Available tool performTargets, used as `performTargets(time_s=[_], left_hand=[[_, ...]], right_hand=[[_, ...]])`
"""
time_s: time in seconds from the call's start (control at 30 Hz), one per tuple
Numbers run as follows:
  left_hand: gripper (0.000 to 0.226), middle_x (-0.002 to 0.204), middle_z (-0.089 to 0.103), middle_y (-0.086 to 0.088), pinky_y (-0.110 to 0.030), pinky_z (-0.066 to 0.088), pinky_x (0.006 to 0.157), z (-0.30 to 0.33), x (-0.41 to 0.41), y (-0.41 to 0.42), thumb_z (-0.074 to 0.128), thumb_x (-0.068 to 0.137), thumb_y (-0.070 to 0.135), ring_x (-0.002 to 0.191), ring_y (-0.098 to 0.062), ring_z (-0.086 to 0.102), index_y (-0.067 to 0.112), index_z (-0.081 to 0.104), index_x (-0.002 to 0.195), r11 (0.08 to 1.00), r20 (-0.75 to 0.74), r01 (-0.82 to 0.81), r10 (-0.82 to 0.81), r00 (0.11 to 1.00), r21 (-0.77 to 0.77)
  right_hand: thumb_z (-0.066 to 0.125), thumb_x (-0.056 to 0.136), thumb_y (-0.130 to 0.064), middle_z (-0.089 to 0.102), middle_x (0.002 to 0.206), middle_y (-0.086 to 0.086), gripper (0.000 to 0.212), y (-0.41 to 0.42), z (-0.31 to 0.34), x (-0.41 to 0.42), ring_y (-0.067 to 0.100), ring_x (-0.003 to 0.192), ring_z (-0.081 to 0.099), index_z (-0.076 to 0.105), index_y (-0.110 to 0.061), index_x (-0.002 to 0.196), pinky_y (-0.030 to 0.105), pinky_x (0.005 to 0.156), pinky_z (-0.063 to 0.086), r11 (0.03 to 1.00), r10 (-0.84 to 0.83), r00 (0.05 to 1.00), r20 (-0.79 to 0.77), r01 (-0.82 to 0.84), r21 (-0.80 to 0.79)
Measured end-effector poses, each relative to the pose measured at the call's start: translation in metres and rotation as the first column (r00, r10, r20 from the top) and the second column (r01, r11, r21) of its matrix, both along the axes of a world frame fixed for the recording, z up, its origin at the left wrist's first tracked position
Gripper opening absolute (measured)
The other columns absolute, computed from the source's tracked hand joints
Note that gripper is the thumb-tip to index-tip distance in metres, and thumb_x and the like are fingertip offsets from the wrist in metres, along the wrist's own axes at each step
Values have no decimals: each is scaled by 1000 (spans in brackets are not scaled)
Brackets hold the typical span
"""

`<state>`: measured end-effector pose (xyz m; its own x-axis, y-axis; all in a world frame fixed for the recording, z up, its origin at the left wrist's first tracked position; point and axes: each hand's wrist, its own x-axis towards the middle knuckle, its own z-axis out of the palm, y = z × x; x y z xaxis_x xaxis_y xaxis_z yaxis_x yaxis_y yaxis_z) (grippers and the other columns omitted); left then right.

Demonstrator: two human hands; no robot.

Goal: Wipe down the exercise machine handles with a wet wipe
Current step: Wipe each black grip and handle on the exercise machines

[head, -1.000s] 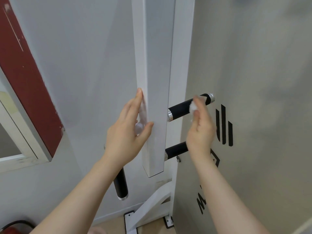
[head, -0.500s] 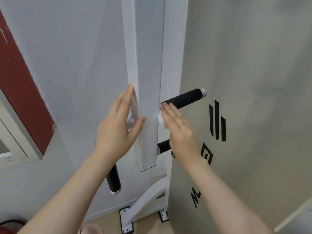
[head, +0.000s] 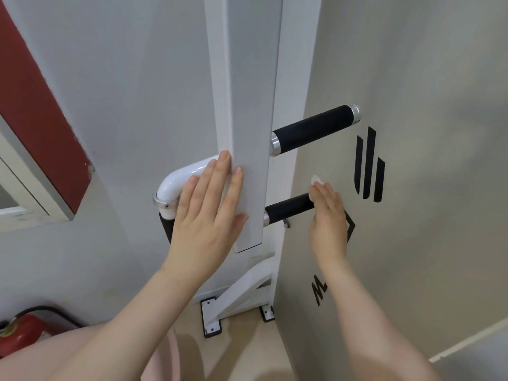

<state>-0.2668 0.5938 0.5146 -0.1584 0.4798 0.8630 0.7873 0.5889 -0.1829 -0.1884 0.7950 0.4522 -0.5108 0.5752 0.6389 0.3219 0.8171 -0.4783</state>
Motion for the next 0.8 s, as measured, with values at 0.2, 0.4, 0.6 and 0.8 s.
performTargets(time_s=[0.2,0.4,0.6,0.8], left_hand=[[81,146,17,-22,-46,20,113,-27,6,-5,63,79,7,139,-37,14,7,11,142,996,147,26,-14,989,-80],[87,149,26,-23,-43,18,113,-29,17,-12,68,73,3,138,-35,17,0,17,143,981,332,61,4,943,-184],[65,153,18,-18,-44,6,114,-44,59,-43,42,81,18,140,-26,1,6,22,143,984,593,158,-79,802,-82],[42,140,42,6,-24,22,108,-28,146,-86,46,96,24,131,-4,28,18,40,137,942,872,274,-295,391,196]], right_hand=[[38,79,16,54,131,19,51,-34,-9,-13,28,130,39,52,3,126,29,117,14,916,342,940,22,-338,218],[36,77,28,37,147,9,67,-37,4,1,13,139,23,45,-3,135,13,113,12,980,116,992,-48,-122,-155],[45,92,2,66,110,-4,35,-110,12,51,10,108,57,67,-22,105,21,99,42,661,130,930,-344,-340,-669],[53,90,-5,69,94,7,16,-177,22,157,17,86,61,67,-11,95,32,84,44,67,239,847,-475,-502,-862]])
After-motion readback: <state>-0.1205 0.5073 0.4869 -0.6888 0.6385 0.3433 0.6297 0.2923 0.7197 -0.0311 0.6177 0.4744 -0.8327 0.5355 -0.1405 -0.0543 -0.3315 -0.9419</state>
